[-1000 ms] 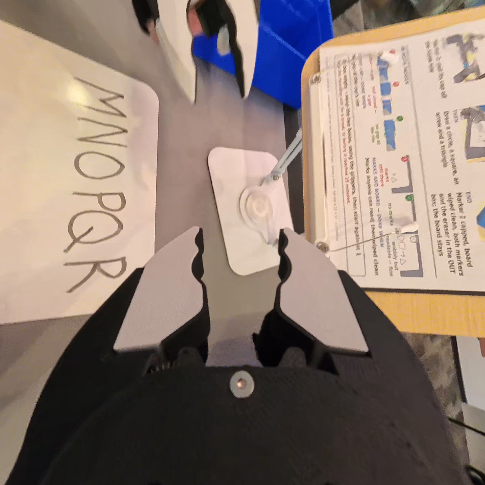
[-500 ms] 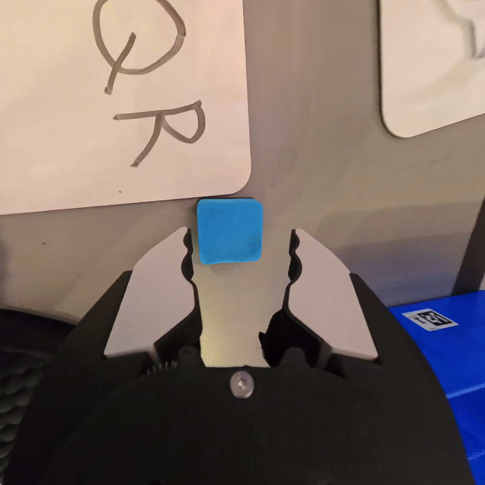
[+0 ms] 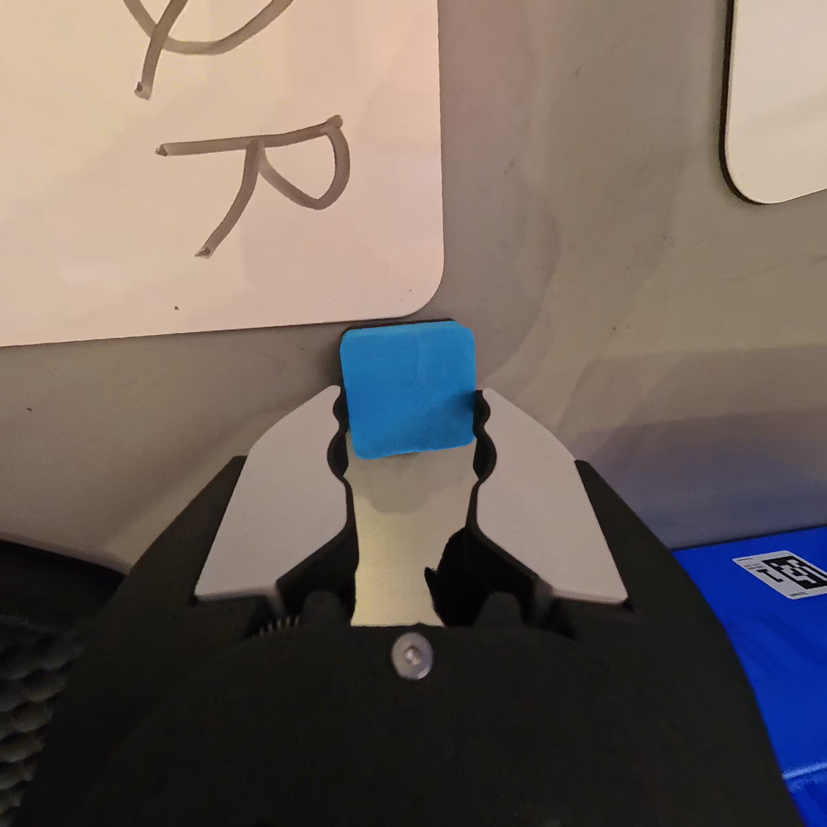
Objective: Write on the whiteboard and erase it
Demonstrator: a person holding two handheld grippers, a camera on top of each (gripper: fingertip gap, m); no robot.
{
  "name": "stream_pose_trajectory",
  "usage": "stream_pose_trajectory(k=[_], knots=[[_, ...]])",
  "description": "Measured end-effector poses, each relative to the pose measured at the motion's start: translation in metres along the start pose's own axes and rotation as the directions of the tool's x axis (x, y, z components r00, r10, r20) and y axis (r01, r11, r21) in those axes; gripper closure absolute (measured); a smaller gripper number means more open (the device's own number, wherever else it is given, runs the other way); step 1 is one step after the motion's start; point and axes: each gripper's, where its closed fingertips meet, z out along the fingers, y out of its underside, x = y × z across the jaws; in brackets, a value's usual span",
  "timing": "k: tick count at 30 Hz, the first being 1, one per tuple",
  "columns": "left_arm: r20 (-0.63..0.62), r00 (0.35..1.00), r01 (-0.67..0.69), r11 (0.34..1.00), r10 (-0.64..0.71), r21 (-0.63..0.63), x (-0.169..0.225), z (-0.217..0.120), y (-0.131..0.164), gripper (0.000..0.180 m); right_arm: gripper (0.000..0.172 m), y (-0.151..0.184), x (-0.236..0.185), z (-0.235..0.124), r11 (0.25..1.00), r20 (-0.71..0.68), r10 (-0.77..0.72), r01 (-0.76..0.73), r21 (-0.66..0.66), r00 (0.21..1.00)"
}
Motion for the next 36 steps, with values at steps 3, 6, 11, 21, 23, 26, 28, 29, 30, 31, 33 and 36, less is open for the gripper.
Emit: stream_pose_trajectory(k=[3, 6, 11, 21, 23, 26, 28, 29, 30, 31, 33, 36], knots=[[0.001, 0.999, 0.037, 0.999, -0.037, 0.030, 0.008, 0.004, 0.009, 0.113, 0.117, -0.003, 0.001, -0.002, 1.000, -0.009, 0.011, -0.011, 0.025, 1.000], [0.011, 0.999, 0.046, 0.999, -0.046, 0.022, 0.014, 0.011, 0.016, 0.110, 0.117, -0.008, 0.002, -0.006, 0.999, -0.022, 0.019, -0.018, 0.041, 1.000], [-0.005, 0.997, 0.080, 0.996, -0.080, 0.038, 0.020, 0.022, 0.024, 0.108, 0.117, -0.002, -0.001, 0.000, 0.999, -0.005, 0.033, -0.033, -0.001, 0.999], [0.005, 0.996, 0.092, 0.991, -0.093, 0.096, 0.016, 0.023, 0.022, 0.106, 0.112, -0.004, -0.003, -0.003, 0.999, -0.006, 0.045, -0.045, 0.005, 0.999], [0.007, 0.995, 0.094, 0.989, -0.095, 0.111, 0.016, 0.023, 0.022, 0.106, 0.117, -0.002, -0.002, -0.003, 0.999, -0.013, 0.041, -0.041, -0.002, 0.999], [0.010, 0.995, 0.100, 0.987, -0.102, 0.125, 0.016, 0.023, 0.022, 0.106, 0.118, -0.002, 0.000, -0.003, 0.999, -0.027, 0.037, -0.037, 0.001, 0.999], [0.012, 0.994, 0.104, 0.986, -0.107, 0.131, 0.015, 0.023, 0.022, 0.108, 0.118, -0.003, 0.001, -0.005, 0.999, -0.035, 0.043, -0.043, 0.009, 0.998], [0.013, 0.994, 0.106, 0.985, -0.109, 0.133, 0.015, 0.023, 0.022, 0.108, 0.118, -0.003, 0.002, -0.007, 0.999, -0.040, 0.049, -0.048, 0.015, 0.998], [0.014, 0.994, 0.108, 0.985, -0.111, 0.135, 0.015, 0.023, 0.022, 0.108, 0.118, -0.005, 0.004, -0.010, 0.998, -0.053, 0.054, -0.052, 0.024, 0.997], [0.015, 0.993, 0.111, 0.984, -0.114, 0.137, 0.015, 0.023, 0.022, 0.109, 0.118, -0.008, 0.005, -0.013, 0.998, -0.060, 0.054, -0.052, 0.037, 0.997], [0.018, 0.993, 0.115, 0.984, -0.119, 0.140, 0.014, 0.023, 0.022, 0.110, 0.118, -0.018, 0.002, -0.020, 0.996, -0.055, 0.052, -0.047, 0.076, 0.997], [0.019, 0.993, 0.117, 0.983, -0.120, 0.140, 0.014, 0.023, 0.022, 0.111, 0.118, -0.034, -0.005, -0.027, 0.994, -0.049, 0.022, -0.017, 0.110, 0.999]])
